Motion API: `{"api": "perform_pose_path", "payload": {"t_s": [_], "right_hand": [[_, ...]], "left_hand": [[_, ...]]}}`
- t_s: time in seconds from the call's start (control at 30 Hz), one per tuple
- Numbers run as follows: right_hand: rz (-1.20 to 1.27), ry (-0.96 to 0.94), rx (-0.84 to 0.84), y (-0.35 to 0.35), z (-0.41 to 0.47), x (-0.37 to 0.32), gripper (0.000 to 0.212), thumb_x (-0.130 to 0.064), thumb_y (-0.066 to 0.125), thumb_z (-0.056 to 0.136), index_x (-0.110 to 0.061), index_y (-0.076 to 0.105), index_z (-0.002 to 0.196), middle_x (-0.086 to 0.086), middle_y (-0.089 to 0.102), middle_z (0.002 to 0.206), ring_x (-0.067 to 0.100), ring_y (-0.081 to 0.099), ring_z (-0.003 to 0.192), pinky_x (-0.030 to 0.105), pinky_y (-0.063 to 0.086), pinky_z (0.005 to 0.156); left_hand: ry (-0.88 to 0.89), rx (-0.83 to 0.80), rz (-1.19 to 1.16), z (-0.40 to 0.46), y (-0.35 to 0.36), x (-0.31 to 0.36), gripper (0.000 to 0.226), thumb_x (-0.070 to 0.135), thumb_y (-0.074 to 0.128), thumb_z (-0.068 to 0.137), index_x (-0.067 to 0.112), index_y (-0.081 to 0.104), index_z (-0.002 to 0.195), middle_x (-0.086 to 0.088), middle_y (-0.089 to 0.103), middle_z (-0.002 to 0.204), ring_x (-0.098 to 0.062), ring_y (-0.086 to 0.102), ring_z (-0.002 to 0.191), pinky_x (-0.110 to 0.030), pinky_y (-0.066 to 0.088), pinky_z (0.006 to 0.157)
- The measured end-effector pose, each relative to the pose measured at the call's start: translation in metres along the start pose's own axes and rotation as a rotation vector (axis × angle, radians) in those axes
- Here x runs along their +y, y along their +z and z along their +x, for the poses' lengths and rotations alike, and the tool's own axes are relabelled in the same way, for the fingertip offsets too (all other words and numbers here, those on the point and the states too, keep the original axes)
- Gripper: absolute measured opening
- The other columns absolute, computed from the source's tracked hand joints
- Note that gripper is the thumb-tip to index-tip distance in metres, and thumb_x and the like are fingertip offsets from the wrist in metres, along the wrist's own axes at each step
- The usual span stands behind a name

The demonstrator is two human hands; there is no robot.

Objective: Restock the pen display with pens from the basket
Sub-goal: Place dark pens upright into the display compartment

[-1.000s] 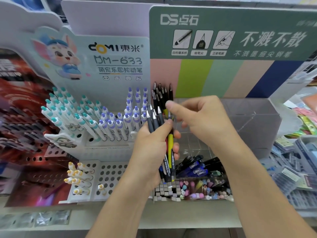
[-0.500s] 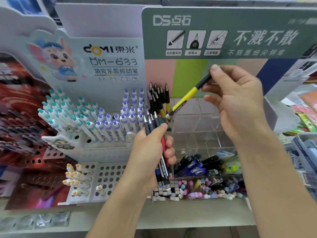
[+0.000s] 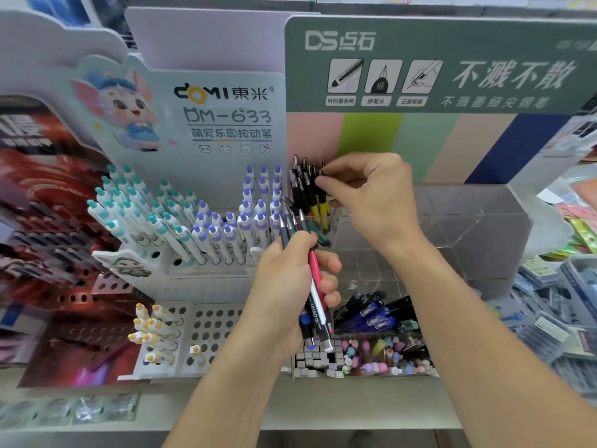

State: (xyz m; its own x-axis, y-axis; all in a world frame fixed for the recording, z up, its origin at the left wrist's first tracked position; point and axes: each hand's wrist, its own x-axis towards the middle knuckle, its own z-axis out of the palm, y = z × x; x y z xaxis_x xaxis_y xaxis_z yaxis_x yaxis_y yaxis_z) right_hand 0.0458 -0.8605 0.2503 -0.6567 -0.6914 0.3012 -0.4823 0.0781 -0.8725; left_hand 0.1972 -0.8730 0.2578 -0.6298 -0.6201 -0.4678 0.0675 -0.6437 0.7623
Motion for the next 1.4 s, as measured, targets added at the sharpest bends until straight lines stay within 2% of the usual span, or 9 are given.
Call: {"api": "perform_pose_path", "payload": {"t_s": [0.2, 0.33, 0.47, 0.67, 0.77, 0.87, 1.07, 1.27, 1.4], "right_hand": [[-0.007, 0.042, 0.053, 0.001, -0.004, -0.004, 0.004, -0.014, 0.081, 0.084, -0.015, 0.078, 0.081, -0.005, 0.074, 0.072, 0.015, 0.070, 0.068, 0.040, 0.059, 0.070], [-0.079, 0.143, 0.043, -0.014, -0.021, -0.018, 0.026, -0.036, 0.075, 0.090, -0.015, 0.078, 0.075, -0.009, 0.071, 0.063, 0.009, 0.067, 0.060, 0.033, 0.059, 0.064], [0.270, 0.484, -0.236, -0.028, -0.042, -0.028, 0.028, -0.028, 0.074, 0.091, -0.001, 0.075, 0.087, -0.006, 0.061, 0.051, 0.004, 0.053, 0.039, 0.020, 0.045, 0.051], [0.805, 0.808, -0.247, -0.034, -0.047, -0.017, 0.014, -0.023, 0.072, 0.087, -0.010, 0.075, 0.088, -0.001, 0.058, 0.058, 0.011, 0.051, 0.044, 0.023, 0.045, 0.044], [0.864, 0.641, -0.046, -0.043, -0.041, -0.015, 0.010, -0.021, 0.072, 0.087, -0.011, 0.073, 0.089, -0.002, 0.063, 0.065, 0.009, 0.057, 0.056, 0.018, 0.046, 0.048], [0.816, 0.407, 0.168, -0.050, -0.027, -0.013, 0.005, -0.012, 0.067, 0.095, -0.009, 0.071, 0.094, 0.000, 0.065, 0.072, 0.007, 0.057, 0.059, 0.016, 0.048, 0.051], [0.574, 0.116, 0.265, -0.041, -0.011, -0.015, 0.011, -0.008, 0.061, 0.100, -0.008, 0.072, 0.102, -0.002, 0.069, 0.078, 0.011, 0.062, 0.067, 0.023, 0.054, 0.061], [0.016, -0.067, 0.087, -0.020, -0.003, 0.000, 0.009, -0.012, 0.067, 0.095, -0.012, 0.076, 0.096, -0.001, 0.074, 0.082, 0.013, 0.068, 0.070, 0.031, 0.059, 0.067], [-0.183, -0.077, -0.006, 0.000, -0.006, 0.008, 0.009, -0.015, 0.074, 0.090, -0.011, 0.078, 0.097, -0.010, 0.072, 0.079, -0.007, 0.056, 0.065, 0.012, 0.044, 0.068]], "left_hand": [[0.045, -0.044, 0.098, 0.002, 0.003, 0.000, 0.019, 0.018, 0.052, 0.103, 0.008, 0.052, 0.119, -0.009, 0.071, 0.074, -0.014, 0.055, 0.047, -0.025, 0.046, 0.042], [0.062, -0.037, 0.083, 0.006, 0.008, 0.000, 0.020, 0.019, 0.057, 0.101, 0.007, 0.056, 0.118, -0.006, 0.071, 0.075, -0.013, 0.054, 0.049, -0.024, 0.046, 0.042], [0.064, -0.063, 0.077, 0.006, 0.016, 0.001, 0.022, 0.020, 0.059, 0.100, 0.007, 0.059, 0.118, -0.014, 0.064, 0.082, -0.014, 0.053, 0.048, -0.023, 0.044, 0.040], [0.072, -0.047, 0.120, 0.005, 0.023, -0.004, 0.024, 0.027, 0.058, 0.100, 0.008, 0.064, 0.114, -0.019, 0.076, 0.089, -0.018, 0.069, 0.058, -0.025, 0.054, 0.047], [0.057, -0.028, 0.157, 0.003, 0.018, -0.005, 0.022, 0.026, 0.055, 0.102, 0.008, 0.066, 0.108, -0.014, 0.077, 0.084, -0.019, 0.069, 0.059, -0.026, 0.056, 0.048], [0.054, 0.019, 0.184, 0.003, 0.012, -0.006, 0.021, 0.028, 0.054, 0.102, 0.008, 0.061, 0.099, -0.004, 0.061, 0.063, -0.012, 0.049, 0.044, -0.022, 0.042, 0.038], [0.019, 0.054, 0.090, 0.002, 0.008, -0.001, 0.019, 0.030, 0.055, 0.101, 0.014, 0.051, 0.091, 0.004, 0.034, 0.054, -0.008, 0.030, 0.041, -0.019, 0.027, 0.034], [-0.008, 0.014, -0.050, -0.001, 0.001, 0.001, 0.017, 0.024, 0.045, 0.101, 0.014, 0.040, 0.088, 0.001, 0.036, 0.054, -0.009, 0.030, 0.038, -0.018, 0.027, 0.034], [0.015, 0.017, -0.053, -0.001, -0.001, 0.000, 0.010, 0.019, 0.049, 0.102, 0.012, 0.045, 0.097, 0.000, 0.040, 0.057, -0.010, 0.033, 0.040, -0.020, 0.031, 0.034]]}}
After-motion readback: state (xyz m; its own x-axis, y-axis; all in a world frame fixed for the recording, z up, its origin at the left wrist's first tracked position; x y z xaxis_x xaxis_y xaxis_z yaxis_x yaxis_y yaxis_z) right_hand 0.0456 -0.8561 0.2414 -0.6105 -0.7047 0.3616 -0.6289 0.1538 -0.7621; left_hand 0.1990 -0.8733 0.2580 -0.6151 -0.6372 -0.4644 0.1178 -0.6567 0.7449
